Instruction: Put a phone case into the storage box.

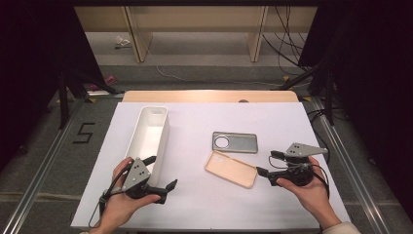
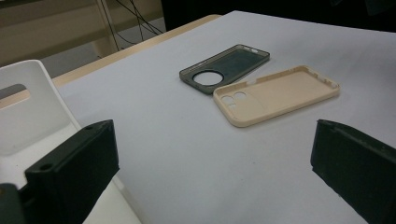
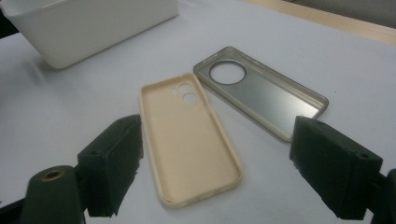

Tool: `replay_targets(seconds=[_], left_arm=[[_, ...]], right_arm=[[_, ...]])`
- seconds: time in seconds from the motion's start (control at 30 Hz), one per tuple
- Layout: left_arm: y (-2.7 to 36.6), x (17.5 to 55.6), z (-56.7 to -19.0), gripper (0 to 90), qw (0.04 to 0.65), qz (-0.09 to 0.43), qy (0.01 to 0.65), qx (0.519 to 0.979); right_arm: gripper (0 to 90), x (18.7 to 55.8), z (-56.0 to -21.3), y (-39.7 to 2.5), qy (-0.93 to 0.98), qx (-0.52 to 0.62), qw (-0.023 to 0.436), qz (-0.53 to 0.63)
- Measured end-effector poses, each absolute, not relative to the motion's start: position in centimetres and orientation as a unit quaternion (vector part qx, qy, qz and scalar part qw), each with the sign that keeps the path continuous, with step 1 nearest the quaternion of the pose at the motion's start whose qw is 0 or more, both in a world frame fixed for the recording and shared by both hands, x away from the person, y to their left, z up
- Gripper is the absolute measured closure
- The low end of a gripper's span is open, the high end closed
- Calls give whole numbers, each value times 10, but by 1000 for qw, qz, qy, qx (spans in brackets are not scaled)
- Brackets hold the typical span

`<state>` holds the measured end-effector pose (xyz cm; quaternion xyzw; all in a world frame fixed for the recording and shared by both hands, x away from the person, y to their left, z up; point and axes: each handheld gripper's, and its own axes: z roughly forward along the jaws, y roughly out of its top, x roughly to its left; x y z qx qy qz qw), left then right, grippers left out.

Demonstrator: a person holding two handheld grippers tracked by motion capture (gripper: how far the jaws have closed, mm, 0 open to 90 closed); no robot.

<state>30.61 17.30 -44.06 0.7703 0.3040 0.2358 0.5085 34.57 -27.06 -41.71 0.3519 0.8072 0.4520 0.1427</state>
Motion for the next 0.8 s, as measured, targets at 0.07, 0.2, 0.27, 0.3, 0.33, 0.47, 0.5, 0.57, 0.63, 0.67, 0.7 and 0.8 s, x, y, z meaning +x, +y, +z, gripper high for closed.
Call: replay_targets(seconds=[0.07,0.2,0.27,0.3,0.33,0.47,0.5,0.57,0.63,0.67,0.7,0.8], left_arm=[[173,306,-441,5,508,236,304,770],[173,306,-441,6,508,236,303,771],[173,306,-441,6,507,236,302,772],[173,306,-441,7,505,239,302,772],[173,306,-441,7,505,239,302,772],[173,306,-441,9,505,238,302,773],[172,306,-441,9,506,237,301,773],[171,305,-441,11,506,237,299,774],[171,305,-441,12,505,237,299,774],[171,305,-441,12,505,237,299,774],[171,305,-441,12,506,236,299,774],[171,305,-441,13,507,236,300,773]], right_arm=[[188,346,-417,-270,809,351,142,451],[192,346,-417,-269,810,348,143,449],[193,346,-418,-269,811,348,143,449],[252,347,-418,-268,814,343,140,446],[276,347,-419,-267,815,342,138,446],[534,352,-417,-260,832,321,145,429],[534,352,-417,-260,832,321,145,429],[653,357,-416,-254,840,304,146,424],[809,369,-414,-240,861,286,149,394],[809,369,-414,-240,861,286,149,394],[878,380,-413,-228,872,275,152,376],[900,401,-412,-209,883,269,166,348]])
